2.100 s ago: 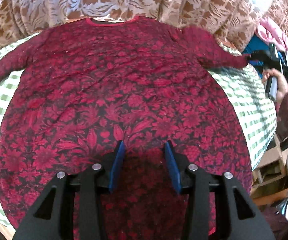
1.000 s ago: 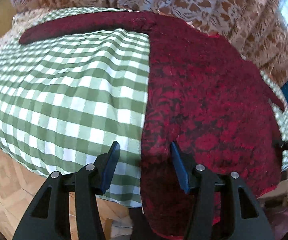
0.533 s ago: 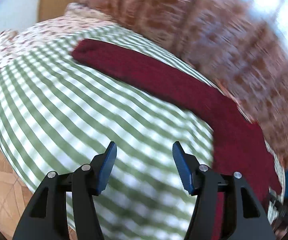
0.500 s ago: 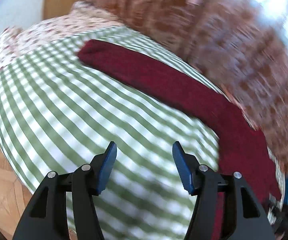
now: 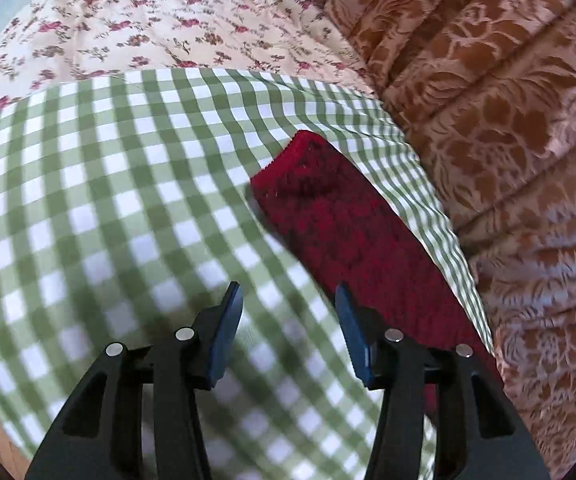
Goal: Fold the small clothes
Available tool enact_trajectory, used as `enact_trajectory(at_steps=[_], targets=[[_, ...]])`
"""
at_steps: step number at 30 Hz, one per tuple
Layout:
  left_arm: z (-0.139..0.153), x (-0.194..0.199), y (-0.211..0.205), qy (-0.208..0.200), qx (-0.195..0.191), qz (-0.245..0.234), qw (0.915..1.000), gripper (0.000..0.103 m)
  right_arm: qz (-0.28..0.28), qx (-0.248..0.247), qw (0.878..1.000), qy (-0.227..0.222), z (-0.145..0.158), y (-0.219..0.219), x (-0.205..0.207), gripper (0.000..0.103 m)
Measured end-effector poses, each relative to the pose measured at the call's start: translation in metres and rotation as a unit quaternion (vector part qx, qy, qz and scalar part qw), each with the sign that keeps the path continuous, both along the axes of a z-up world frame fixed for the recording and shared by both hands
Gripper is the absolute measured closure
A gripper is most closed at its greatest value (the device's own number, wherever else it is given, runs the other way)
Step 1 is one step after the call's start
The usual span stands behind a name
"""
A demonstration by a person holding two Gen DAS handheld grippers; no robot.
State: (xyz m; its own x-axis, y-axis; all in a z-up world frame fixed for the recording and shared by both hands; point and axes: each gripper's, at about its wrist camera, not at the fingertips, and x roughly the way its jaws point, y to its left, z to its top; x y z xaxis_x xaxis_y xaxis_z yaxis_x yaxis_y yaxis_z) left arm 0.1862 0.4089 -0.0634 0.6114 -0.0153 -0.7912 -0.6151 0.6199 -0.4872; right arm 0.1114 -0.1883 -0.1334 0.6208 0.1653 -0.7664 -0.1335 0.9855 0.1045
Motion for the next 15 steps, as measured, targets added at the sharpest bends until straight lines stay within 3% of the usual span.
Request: enact_trajectory(at_steps=[2, 7, 9, 11, 15], targets=[[-0.010, 0.017, 0.007, 0.006, -0.016, 0.012, 0.9998, 0.055, 0.000, 0.002, 1.000, -0.003, 0.000, 0.000, -0.001, 0.003], [-0.023, 0.039, 0.017, 0.012, -0.013, 0.038, 0.9991, 0.056, 0.000, 0.004, 1.000, -0.006, -0.001, -0.001, -0.002, 0.003], [-0.023, 0.049, 0.018, 0.005, -0.019, 0.026, 0.9995, 0.088, 0.000, 0.006, 1.000, -0.007, -0.001, -0.001, -0.002, 0.003], [-0.018, 0.058, 0.011, 0.008, 0.001, 0.008, 0.9999, 0.092, 0.000, 0.005, 1.000, -0.006, -0.001, -0.001, -0.002, 0.003], [0.027, 0.061, -0.033, -0.042, 0.063, -0.055, 0.9956, 0.093, -0.001, 0.006, 1.000, -0.006, -0.001, 0.000, 0.000, 0.003]])
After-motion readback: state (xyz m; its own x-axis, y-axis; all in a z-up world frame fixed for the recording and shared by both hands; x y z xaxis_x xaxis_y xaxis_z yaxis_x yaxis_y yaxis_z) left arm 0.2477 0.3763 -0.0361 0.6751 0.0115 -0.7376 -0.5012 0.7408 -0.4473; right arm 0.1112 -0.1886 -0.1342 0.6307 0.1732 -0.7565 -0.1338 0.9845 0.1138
